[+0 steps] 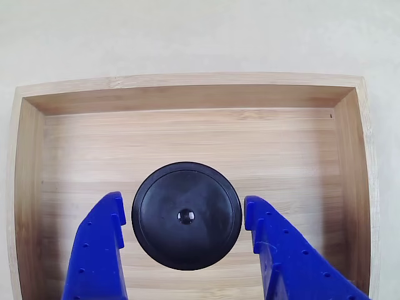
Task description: Place the black cylinder in the wooden box then return to rest.
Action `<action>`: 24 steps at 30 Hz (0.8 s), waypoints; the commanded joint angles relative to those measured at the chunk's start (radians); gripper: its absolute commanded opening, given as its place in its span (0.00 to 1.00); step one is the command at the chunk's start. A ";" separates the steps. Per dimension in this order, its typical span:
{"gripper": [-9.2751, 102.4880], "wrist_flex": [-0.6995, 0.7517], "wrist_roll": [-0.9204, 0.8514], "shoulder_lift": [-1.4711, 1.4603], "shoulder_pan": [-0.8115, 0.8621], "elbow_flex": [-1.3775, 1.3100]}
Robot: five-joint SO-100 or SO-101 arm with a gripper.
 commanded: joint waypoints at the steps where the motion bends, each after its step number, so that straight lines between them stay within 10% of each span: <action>1: 0.34 -0.034 0.002 -0.025 0.021 -0.034; 24: 0.37 -0.017 0.078 -0.247 0.009 0.057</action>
